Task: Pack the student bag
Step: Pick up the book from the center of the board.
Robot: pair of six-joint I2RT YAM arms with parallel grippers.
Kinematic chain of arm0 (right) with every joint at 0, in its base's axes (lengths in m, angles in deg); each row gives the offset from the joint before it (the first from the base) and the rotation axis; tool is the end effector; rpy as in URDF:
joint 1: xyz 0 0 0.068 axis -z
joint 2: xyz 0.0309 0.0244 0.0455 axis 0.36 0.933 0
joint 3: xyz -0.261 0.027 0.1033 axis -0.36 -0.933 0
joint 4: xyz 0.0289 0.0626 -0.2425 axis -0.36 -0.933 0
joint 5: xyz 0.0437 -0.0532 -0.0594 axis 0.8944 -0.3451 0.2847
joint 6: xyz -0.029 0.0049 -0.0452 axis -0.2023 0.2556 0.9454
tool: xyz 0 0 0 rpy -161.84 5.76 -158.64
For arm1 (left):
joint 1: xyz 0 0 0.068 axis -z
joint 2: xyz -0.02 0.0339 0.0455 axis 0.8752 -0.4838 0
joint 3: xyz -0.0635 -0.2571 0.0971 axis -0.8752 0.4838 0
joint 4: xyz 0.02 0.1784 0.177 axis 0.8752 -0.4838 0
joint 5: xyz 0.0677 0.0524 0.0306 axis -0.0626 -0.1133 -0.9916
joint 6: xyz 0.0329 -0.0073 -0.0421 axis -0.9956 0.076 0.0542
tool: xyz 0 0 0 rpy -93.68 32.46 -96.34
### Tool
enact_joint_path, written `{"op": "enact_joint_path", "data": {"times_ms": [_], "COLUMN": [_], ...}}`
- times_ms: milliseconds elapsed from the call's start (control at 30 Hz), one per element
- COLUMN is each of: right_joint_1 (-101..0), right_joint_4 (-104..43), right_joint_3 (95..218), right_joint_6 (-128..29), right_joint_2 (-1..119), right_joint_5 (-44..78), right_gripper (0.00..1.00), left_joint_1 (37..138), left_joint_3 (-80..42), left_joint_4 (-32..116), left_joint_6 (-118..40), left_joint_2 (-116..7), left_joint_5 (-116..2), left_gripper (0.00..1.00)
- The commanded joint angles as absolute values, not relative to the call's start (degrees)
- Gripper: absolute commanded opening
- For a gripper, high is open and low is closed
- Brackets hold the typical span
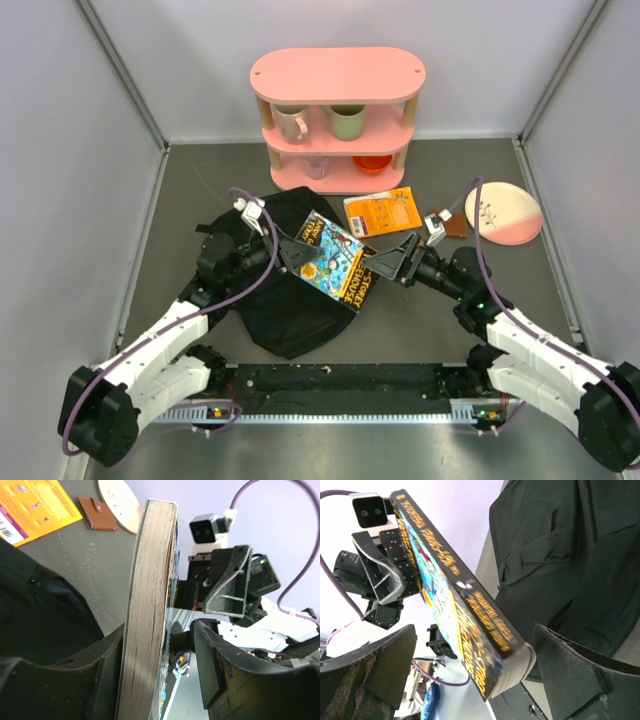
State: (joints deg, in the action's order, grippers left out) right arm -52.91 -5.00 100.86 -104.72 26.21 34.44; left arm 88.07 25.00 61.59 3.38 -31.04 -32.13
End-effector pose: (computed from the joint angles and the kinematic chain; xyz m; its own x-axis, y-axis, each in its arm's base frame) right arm 0.1447 0.1074 0.2511 -0.7627 0.4675 -0.4469 -0.3450 0.2904 0.8925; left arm 0.1641 -0.1055 0.2865 -0.7194 -0.3949 -0.5714 0.4844 0.3043 -0.8202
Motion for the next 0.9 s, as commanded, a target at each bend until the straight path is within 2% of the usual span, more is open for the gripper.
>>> {"op": "enact_joint_path", "data": {"times_ms": [0, 233, 567, 667, 700, 767, 800, 867], "right_joint_1": [-52.65, -53.09, -55.9, -56.17, -56.25, -56.34, -56.43, -56.34], "right_joint_4": [-0.12, 7.44, 21.95, 24.31, 25.37, 27.31, 27.4, 28.45], "right_joint_3": [100.34, 97.53, 101.65, 102.62, 102.45, 101.92, 101.75, 100.96], "right_joint_6": [-106.9, -109.28, -110.16, -110.68, -111.56, -112.35, -112.79, -113.32], "right_joint_2": [27.38, 29.75, 37.48, 39.59, 39.95, 40.39, 40.39, 40.22], "right_joint_5": [33.43, 33.7, 37.92, 38.27, 38.27, 38.36, 38.45, 38.45], "right_gripper": [0.97, 0.98, 0.97, 0.85, 0.72, 0.55, 0.41, 0.26], "left_joint_1": [88.14, 88.14, 88.14, 88.14, 88.14, 88.14, 88.14, 88.14], "left_joint_3": [25.73, 27.05, 29.52, 29.96, 30.22, 30.31, 30.4, 30.49], "left_joint_4": [76.98, 81.55, 86.91, 87.18, 87.09, 86.39, 85.87, 84.99], "left_joint_6": [9.73, 14.21, 17.82, 18.0, 18.0, 17.74, 17.48, 16.95], "left_joint_2": [-29.22, -30.09, -32.21, -32.38, -32.29, -31.85, -31.68, -31.41], "left_joint_5": [-35.1, -36.95, -36.69, -37.12, -37.3, -38.09, -38.35, -38.79], "left_gripper": [0.0, 0.0, 0.0, 0.0, 0.0, 0.0, 0.0, 0.0]}}
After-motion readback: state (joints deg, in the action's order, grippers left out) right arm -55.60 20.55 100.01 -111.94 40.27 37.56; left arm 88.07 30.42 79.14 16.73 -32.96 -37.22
